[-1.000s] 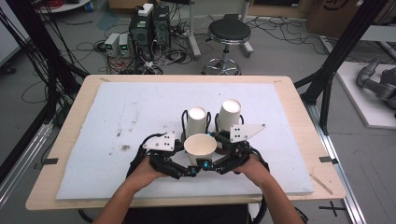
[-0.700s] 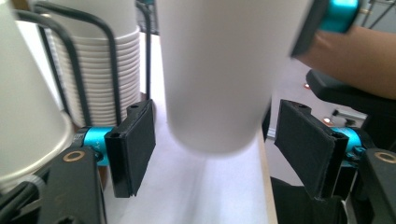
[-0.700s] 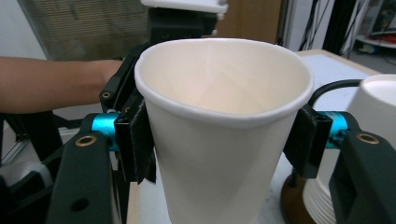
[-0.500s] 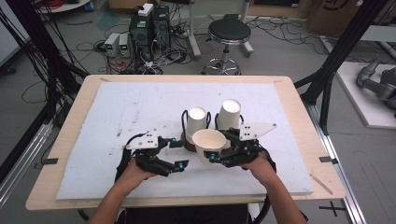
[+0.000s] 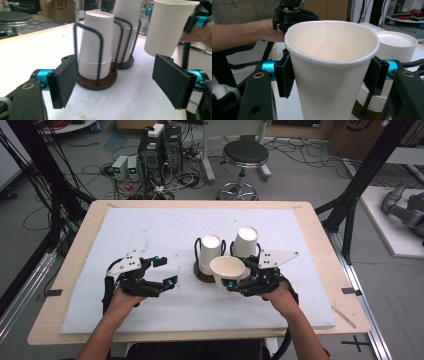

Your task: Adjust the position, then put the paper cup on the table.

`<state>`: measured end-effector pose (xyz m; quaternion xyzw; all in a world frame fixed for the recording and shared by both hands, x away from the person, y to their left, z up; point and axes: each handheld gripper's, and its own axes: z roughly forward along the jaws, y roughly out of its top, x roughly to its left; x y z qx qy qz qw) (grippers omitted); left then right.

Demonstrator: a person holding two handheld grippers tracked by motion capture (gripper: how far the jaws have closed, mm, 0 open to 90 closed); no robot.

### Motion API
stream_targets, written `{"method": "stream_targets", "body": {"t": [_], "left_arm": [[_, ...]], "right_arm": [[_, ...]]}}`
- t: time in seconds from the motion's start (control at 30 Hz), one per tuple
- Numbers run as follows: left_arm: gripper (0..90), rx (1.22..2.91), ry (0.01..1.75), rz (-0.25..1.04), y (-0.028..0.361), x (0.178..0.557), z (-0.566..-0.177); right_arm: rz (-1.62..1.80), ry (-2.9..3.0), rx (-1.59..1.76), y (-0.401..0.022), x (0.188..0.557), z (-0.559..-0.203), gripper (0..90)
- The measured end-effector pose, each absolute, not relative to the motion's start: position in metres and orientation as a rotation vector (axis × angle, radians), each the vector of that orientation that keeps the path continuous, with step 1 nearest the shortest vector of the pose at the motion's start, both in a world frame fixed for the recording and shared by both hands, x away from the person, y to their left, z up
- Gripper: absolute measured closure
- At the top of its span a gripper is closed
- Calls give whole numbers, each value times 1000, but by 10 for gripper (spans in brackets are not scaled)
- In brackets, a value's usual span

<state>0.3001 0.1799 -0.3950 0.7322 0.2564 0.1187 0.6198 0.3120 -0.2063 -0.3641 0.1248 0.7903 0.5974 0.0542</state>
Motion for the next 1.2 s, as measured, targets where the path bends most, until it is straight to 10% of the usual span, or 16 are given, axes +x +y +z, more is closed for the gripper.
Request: {"method": "stream_targets", "body": {"t": [1.2], "left_arm": [[208, 1661, 732, 415, 209, 309, -409]], "right_arm": [[1784, 2296, 406, -293, 293, -347, 362]]}}
